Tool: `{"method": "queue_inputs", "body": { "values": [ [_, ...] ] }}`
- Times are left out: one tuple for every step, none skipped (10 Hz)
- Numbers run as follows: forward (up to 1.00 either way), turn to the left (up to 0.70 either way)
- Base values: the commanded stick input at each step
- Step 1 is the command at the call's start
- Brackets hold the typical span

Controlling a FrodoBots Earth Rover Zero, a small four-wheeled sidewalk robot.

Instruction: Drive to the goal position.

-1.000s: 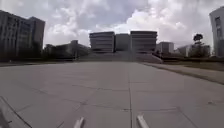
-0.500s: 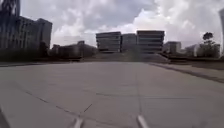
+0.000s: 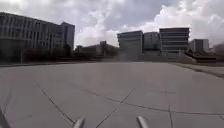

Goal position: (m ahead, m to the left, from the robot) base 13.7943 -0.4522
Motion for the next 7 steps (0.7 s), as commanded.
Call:
{"method": "queue_inputs", "body": {
  "values": [
    [0.70, 0.00],
    [0.70, 0.00],
    [0.70, 0.00],
    [0.70, 0.00],
    [0.70, 0.00],
    [0.70, 0.00],
    [0.70, 0.00]
  ]
}}
